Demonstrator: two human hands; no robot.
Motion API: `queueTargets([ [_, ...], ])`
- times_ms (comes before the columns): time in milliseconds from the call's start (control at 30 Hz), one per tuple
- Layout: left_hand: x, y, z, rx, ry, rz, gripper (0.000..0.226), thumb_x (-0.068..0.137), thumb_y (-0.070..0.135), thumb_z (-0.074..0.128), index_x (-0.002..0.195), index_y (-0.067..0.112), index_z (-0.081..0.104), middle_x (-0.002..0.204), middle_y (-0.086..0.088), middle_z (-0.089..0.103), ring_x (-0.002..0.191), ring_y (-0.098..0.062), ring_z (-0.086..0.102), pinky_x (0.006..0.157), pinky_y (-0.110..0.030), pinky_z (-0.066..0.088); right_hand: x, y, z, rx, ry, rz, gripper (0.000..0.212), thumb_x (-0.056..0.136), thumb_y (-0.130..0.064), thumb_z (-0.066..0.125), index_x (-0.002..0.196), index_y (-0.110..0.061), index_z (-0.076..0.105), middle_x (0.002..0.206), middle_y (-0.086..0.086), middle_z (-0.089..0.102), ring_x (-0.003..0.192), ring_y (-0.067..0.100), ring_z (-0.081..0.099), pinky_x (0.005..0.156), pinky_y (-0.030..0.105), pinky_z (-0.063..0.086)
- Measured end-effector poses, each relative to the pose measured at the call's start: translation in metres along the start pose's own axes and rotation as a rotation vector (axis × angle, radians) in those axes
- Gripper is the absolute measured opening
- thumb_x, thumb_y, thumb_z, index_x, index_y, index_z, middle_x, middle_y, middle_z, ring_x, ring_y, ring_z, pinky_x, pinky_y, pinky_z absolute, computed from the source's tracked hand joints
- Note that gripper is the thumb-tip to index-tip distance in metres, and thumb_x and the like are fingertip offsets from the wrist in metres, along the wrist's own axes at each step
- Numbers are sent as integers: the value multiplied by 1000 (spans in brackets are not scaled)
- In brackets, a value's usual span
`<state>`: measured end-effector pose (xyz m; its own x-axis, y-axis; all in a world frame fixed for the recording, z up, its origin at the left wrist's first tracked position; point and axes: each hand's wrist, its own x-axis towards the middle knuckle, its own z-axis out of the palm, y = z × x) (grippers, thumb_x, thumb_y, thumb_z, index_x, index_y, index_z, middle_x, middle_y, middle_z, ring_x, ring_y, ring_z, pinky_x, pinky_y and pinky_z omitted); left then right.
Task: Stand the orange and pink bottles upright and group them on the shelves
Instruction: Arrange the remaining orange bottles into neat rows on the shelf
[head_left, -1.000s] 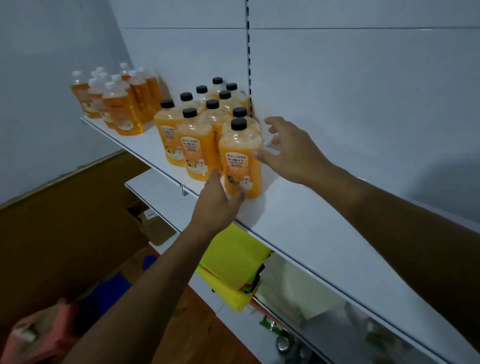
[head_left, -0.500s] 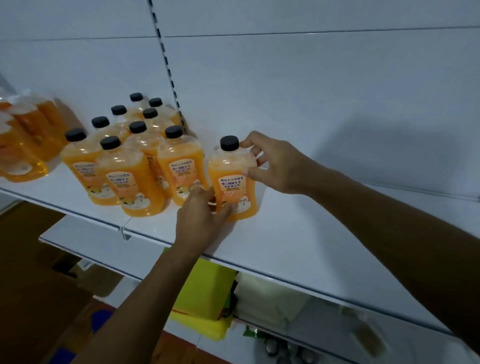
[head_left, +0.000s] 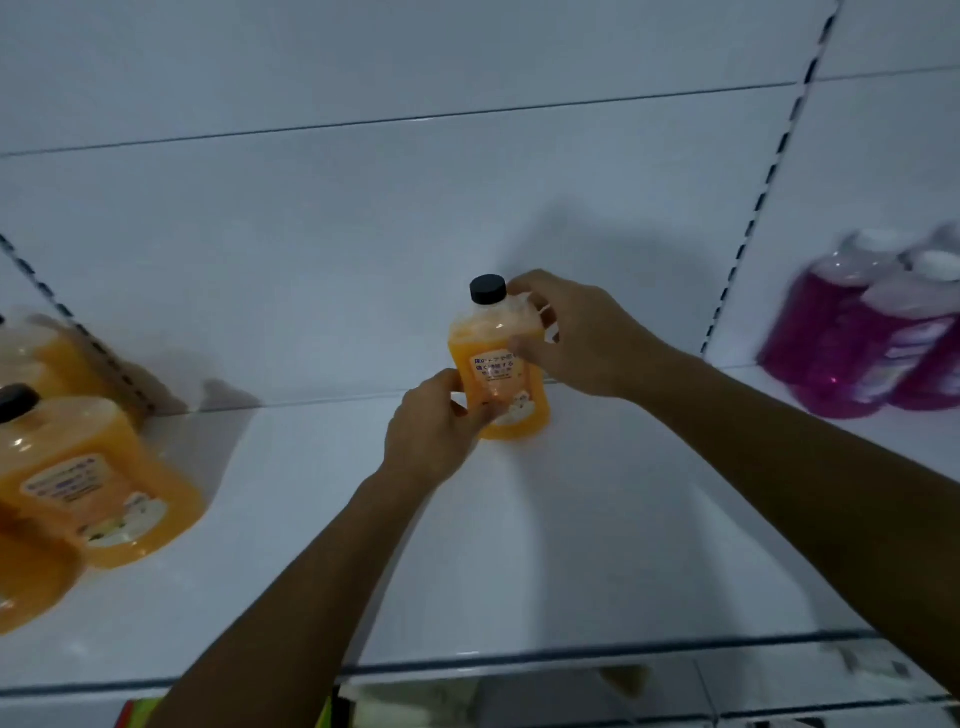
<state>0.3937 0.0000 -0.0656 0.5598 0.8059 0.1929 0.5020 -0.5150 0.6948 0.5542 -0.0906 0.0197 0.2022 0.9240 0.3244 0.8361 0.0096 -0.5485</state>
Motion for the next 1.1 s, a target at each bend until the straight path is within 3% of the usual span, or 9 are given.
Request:
queueTargets([
  [400, 52, 36, 48, 60, -42, 49, 46, 86, 46, 65, 119, 16, 56, 114, -1, 67, 94, -20, 66, 74, -31, 51, 7, 59, -23, -42, 175, 54, 49, 88, -23, 65, 135, -22, 51, 126, 5, 47, 106, 18, 54, 93, 38, 51],
  [533, 52, 34, 56, 74, -17, 56, 48, 87, 50, 61, 122, 17, 54, 116, -2, 66, 98, -22, 66, 76, -34, 54, 9, 64, -19, -93, 194, 57, 48, 89, -30, 61, 135, -27, 48, 130, -1, 46, 108, 17, 55, 91, 47, 49],
  [1100, 44, 39, 53, 151, -38, 24, 45, 87, 54, 58, 116, 20, 56, 109, 0, 66, 94, -21, 65, 79, -43, 56, -4, 56, -15, -196, 248, 68, 48, 91, -25, 58, 137, -23, 45, 137, 1, 46, 116, 25, 53, 91, 48, 48],
])
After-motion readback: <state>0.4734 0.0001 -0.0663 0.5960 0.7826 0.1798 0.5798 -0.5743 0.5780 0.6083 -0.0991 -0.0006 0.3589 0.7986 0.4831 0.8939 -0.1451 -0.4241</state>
